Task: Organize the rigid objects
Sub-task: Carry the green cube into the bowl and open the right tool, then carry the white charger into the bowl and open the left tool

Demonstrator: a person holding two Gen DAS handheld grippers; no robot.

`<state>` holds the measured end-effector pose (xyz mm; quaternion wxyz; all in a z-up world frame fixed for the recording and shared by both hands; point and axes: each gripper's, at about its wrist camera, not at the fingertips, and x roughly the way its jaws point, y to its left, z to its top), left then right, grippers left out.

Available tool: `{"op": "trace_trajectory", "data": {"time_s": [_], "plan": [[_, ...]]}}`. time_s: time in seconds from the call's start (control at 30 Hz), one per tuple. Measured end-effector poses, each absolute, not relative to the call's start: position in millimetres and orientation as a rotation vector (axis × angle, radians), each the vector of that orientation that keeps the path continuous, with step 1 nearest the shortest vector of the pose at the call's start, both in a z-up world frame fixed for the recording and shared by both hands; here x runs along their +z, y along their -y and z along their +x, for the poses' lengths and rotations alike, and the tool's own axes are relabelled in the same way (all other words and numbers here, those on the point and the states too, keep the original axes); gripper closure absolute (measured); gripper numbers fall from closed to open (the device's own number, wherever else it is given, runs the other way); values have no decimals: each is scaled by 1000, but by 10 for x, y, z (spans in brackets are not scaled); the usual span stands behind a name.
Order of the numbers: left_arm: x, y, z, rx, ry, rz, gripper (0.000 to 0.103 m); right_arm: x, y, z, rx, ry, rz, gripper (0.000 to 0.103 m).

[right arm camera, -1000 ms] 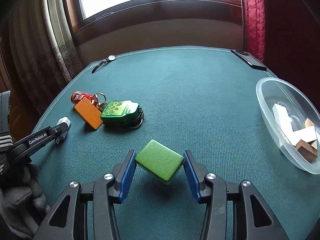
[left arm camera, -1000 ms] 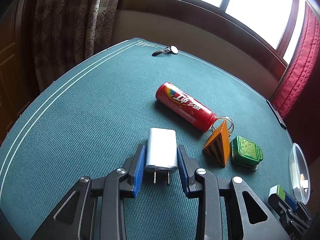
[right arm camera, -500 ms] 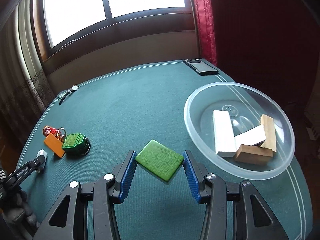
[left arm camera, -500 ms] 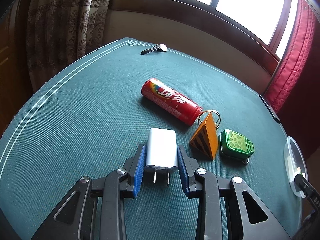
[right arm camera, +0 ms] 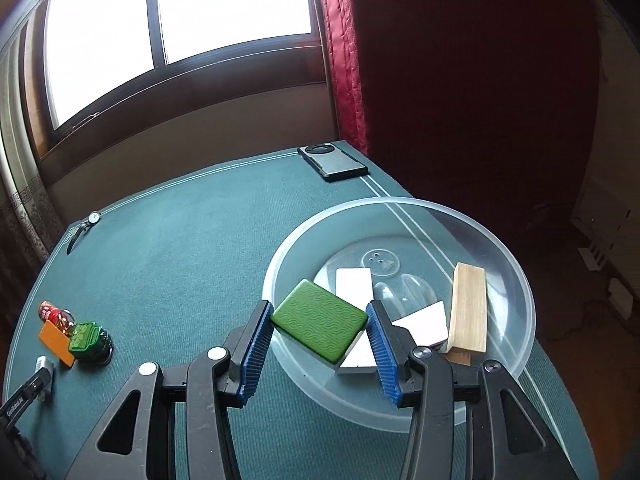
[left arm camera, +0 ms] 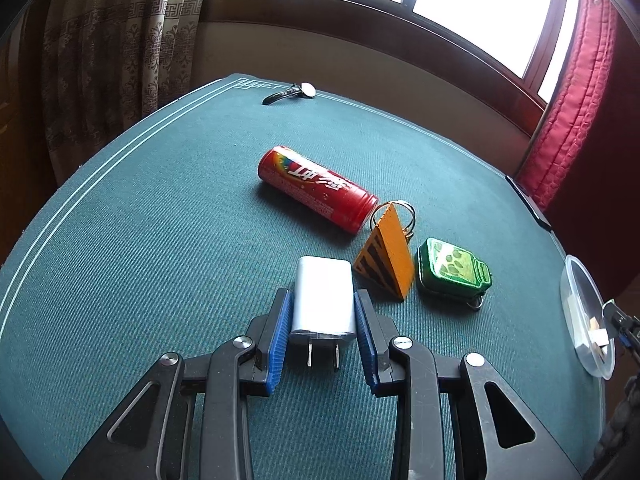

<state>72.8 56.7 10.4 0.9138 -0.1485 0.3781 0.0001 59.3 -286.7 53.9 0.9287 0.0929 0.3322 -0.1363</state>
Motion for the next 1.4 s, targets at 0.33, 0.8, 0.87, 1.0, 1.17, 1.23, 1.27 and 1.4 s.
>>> {"op": "trace_trajectory", "data": {"time_s": [0.33,0.8,0.87,1.0,1.17,1.23,1.27,1.4], "plan": [[96,-554,723,-6,-782,-305,71,479,2907,553,-283,-679,188,40],[114,-441,671,-32,-784,-285,71,400,2875,75,-295,-654,157,40],[122,-395,654,-47,-788,-281,71,396,2885,43,-289,-655,169,39],[141,-285,618,-93,-803,-286,71,369,2890,-1,-280,-660,185,39],[198,-105,587,-160,-815,-281,71,309,2911,-61,-270,-671,189,34],[228,-24,574,-184,-818,-276,71,290,2941,-80,-266,-679,199,34],[245,21,568,-194,-819,-271,71,287,2954,-100,-269,-676,198,34],[336,212,547,-230,-811,-239,71,272,3040,-169,-280,-675,210,33]]}}
